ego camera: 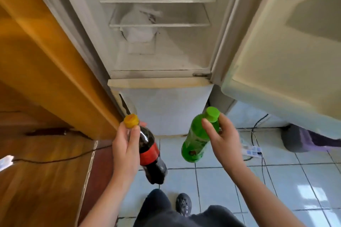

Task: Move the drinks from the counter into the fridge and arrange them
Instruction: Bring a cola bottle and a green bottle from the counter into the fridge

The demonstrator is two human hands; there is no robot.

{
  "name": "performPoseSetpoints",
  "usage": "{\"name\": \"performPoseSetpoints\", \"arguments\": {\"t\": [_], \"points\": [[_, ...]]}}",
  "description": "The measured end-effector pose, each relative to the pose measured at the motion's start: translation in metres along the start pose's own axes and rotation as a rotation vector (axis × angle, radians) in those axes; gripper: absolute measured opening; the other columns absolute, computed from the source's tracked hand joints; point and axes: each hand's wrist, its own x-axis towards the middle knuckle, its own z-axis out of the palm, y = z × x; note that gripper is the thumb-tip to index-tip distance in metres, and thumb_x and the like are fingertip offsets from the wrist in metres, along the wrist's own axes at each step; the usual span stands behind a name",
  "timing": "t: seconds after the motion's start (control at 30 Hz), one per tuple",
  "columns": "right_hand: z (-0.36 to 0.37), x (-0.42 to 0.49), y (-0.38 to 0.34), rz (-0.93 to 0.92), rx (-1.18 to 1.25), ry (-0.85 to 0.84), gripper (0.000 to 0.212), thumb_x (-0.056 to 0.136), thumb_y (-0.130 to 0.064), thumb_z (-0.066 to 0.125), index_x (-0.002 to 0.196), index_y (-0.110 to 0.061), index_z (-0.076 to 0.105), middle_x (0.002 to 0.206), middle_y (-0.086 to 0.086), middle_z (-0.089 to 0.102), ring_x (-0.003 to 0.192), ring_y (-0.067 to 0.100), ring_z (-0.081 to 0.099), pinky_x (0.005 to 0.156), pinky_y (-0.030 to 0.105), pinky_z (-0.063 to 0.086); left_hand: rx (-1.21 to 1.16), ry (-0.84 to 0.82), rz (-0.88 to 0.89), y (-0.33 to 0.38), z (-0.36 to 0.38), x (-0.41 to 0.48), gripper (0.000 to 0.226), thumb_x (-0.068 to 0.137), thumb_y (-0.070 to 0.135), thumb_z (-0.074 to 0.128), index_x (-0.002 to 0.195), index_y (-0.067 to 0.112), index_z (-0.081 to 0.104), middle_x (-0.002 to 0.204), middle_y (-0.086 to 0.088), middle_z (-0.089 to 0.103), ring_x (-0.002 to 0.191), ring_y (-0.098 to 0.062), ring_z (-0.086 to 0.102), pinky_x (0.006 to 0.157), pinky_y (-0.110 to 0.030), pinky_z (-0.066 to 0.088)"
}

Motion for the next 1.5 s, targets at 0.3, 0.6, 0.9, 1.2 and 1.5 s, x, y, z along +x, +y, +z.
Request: {"name": "performPoseSetpoints", "arguments": {"t": [0.3,0.6,0.9,1.2,1.5], "points": [[0.056,0.145,-0.046,-0.111,0.121,-0.081,0.004,0.084,-0.032,0.062,0.086,-0.035,0.063,0.08,-0.016,0.065,0.074,0.0,0.059,0.064,0.012,0.045,-0.132,0.024,0.044,0.011,0.004,0.152,0.036,0.087,0.046,0.046,0.095,0.016,0.063,0.089,0.009,0.07,0.083,-0.003,0.064,0.072,-0.01,0.048],[0.083,0.282,-0.126,-0.327,0.215,0.029,0.014,0.084,-0.037,0.059,0.09,-0.027,0.065,0.082,-0.005,0.064,0.078,0.005,0.058,0.07,0.016,0.048,-0.226,-0.194,0.305,0.081,0.012,0.337,0.026,0.091,0.037,0.043,0.093,0.019,0.062,0.088,0.008,0.068,0.082,-0.006,0.063,0.073,-0.014,0.05],[0.074,0.382,-0.205,-0.538,0.315,0.237,0.014,0.089,-0.032,0.055,0.095,-0.028,0.067,0.084,-0.015,0.066,0.077,-0.001,0.059,0.069,0.014,0.047,-0.397,-0.207,0.528,0.164,0.044,0.447,0.022,0.093,0.039,0.046,0.09,0.032,0.067,0.086,0.003,0.069,0.082,-0.017,0.063,0.075,-0.031,0.049],[0.062,0.448,-0.234,-0.518,0.262,0.388,0.018,0.091,-0.03,0.059,0.102,-0.019,0.069,0.088,-0.008,0.07,0.082,0.008,0.065,0.073,0.024,0.051,-0.433,-0.109,0.597,0.203,0.103,0.504,0.018,0.089,0.04,0.048,0.087,0.028,0.061,0.08,0.007,0.07,0.078,-0.005,0.064,0.074,-0.018,0.048],[0.052,0.486,-0.226,-0.408,0.097,0.423,0.033,0.089,-0.044,0.058,0.113,-0.023,0.064,0.105,-0.009,0.069,0.1,0.008,0.064,0.091,0.036,0.052,-0.32,-0.1,0.621,0.199,0.154,0.544,0.017,0.096,0.026,0.047,0.087,0.018,0.059,0.081,0.01,0.066,0.077,0.002,0.061,0.072,-0.008,0.044]]}}
